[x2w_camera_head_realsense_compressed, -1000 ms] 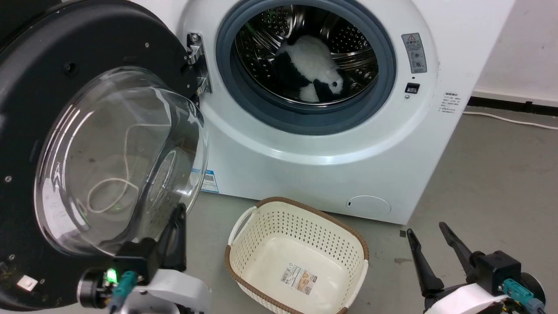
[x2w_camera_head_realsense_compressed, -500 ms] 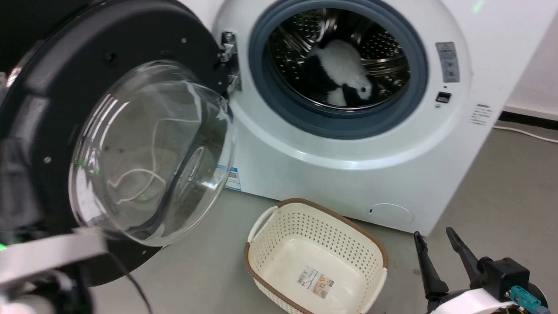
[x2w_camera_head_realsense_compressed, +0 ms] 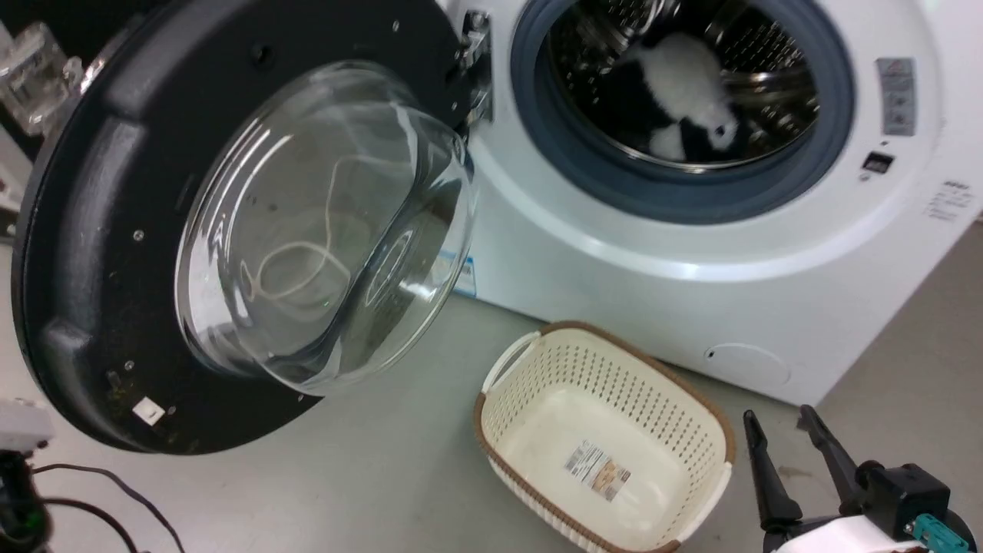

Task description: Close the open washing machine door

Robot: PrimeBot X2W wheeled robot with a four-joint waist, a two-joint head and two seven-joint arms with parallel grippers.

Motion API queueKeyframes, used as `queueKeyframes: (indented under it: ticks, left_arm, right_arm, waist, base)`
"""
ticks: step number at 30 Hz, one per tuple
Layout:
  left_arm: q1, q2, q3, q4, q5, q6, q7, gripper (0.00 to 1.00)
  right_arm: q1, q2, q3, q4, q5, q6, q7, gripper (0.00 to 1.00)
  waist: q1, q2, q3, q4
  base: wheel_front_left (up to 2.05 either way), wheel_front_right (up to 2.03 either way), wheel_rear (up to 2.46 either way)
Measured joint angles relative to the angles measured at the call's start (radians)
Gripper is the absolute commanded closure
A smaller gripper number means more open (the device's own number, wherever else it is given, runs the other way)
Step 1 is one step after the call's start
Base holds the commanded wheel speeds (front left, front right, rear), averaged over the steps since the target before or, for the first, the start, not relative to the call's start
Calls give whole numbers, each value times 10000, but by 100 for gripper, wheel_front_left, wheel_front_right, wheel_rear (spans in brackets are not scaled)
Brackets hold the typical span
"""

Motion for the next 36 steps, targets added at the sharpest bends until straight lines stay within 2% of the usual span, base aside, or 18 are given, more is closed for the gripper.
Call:
queueKeyframes:
  ticks: [3,6,9,10,11,12,13,19,20,23,25,26,27,28,30,31,34,36]
  left_arm:
    - [-281,422,-105,665,-255,-176,654,100]
    - [-433,591,-249,1035,-522,-368,1256,100]
    - [-573,796,-646,1496,-1503,-715,3045,100]
    - [-573,796,-646,1496,-1503,-715,3045,100]
    - [-570,859,-763,1494,-2002,-727,3812,100]
    - [-570,859,-763,1494,-2002,-727,3812,100]
    - [-498,926,-961,1356,-2387,-732,4527,100]
    - [302,876,-2123,184,-3419,-819,5820,100]
    - [657,715,-2669,-238,-3837,-892,6211,100]
    - [974,612,-3202,-585,-4128,-901,6487,100]
    - [1390,639,-4123,-1185,-4546,-905,6884,100]
    - [1390,639,-4123,-1185,-4546,-905,6884,100]
    - [1573,623,-4729,-1616,-4888,-945,6949,100]
    - [1573,623,-4729,-1616,-4888,-945,6949,100]
    - [1652,577,-5327,-2002,-5354,-949,6962,100]
    - [1677,581,-6057,-2364,-5685,-974,6961,100]
    - [1679,612,-7244,-2759,-6092,-989,6776,100]
    - [1663,648,-7620,-2838,-6182,-995,6688,100]
  right_arm:
    - [-127,-2,-38,-33,-102,-2,-12,0]
    - [-222,-2,-36,-63,-109,-2,-15,0]
    - [-294,0,-77,-81,-104,-2,-105,0]
    - [-294,0,-77,-81,-104,-2,-105,0]
    - [-350,0,-159,-65,-73,0,-174,0]
    - [-350,0,-159,-65,-73,0,-174,0]
    - [-356,0,-290,-35,-46,-2,-219,0]
    - [-355,2,-729,109,194,-2,-360,0]
    - [-356,0,-986,180,261,-2,-403,0]
    - [-354,-2,-1233,314,295,-2,-458,0]
    - [-348,0,-1547,424,477,0,-531,0]
    - [-348,0,-1547,424,477,0,-531,0]
    - [-347,0,-1699,470,596,-2,-550,0]
    - [-347,0,-1699,470,596,-2,-550,0]
    - [-345,0,-1789,546,719,-2,-610,0]
    - [-343,0,-1760,631,779,-2,-631,0]
    - [-346,4,-1611,694,974,0,-711,0]
    - [-344,6,-1597,698,1051,0,-717,0]
  waist:
    - [0,0,299,132]
    - [1,0,495,215]
    - [1,0,783,447]
    - [1,0,783,447]
    - [1,0,799,543]
    - [1,0,799,543]
    - [-1,0,758,618]
    - [-1,0,509,808]
    - [-1,0,381,898]
    - [0,0,228,988]
    - [-2,0,-35,1134]
    - [-2,0,-35,1134]
    - [-1,0,-198,1224]
    - [-1,0,-198,1224]
    - [-3,0,-352,1299]
    - [-2,0,-486,1338]
    - [-3,0,-576,1240]
    - [-2,0,-579,1175]
  base:
    - [0,0,0]
    - [0,0,0]
    - [0,0,0]
    - [0,0,0]
    - [0,0,0]
    - [0,0,0]
    - [0,0,0]
    - [0,0,0]
    - [0,0,0]
    - [0,0,0]
    - [0,0,0]
    - [0,0,0]
    - [0,0,0]
    - [0,0,0]
    - [0,0,0]
    - [0,0,0]
    - [0,0,0]
    - [0,0,0]
